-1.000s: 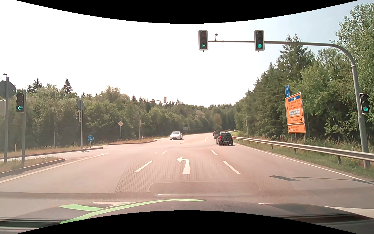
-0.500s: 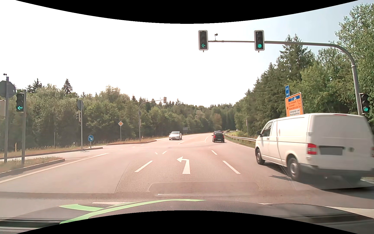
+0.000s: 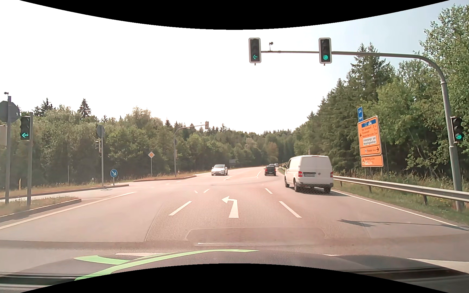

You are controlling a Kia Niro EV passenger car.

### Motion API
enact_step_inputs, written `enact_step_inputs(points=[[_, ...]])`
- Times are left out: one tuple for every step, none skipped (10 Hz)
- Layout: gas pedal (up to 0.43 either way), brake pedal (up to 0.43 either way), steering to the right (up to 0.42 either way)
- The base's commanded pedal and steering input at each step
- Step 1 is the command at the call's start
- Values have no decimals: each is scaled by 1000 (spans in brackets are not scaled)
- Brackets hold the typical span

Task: Follow the waypoints while adhering to traffic rules and regulations

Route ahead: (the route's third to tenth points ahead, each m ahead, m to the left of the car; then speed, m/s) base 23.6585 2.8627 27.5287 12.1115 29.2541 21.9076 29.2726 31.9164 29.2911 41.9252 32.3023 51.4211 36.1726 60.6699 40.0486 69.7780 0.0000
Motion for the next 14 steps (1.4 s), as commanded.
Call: enact_step_inputs(points=[[0,262,5],[0,268,5],[0,262,5],[0,262,5],[0,262,5],[0,262,5],[0,256,5],[0,256,5],[0,250,5],[0,220,5],[0,177,5],[0,12,5],[0,0,5],[8,0,5]])
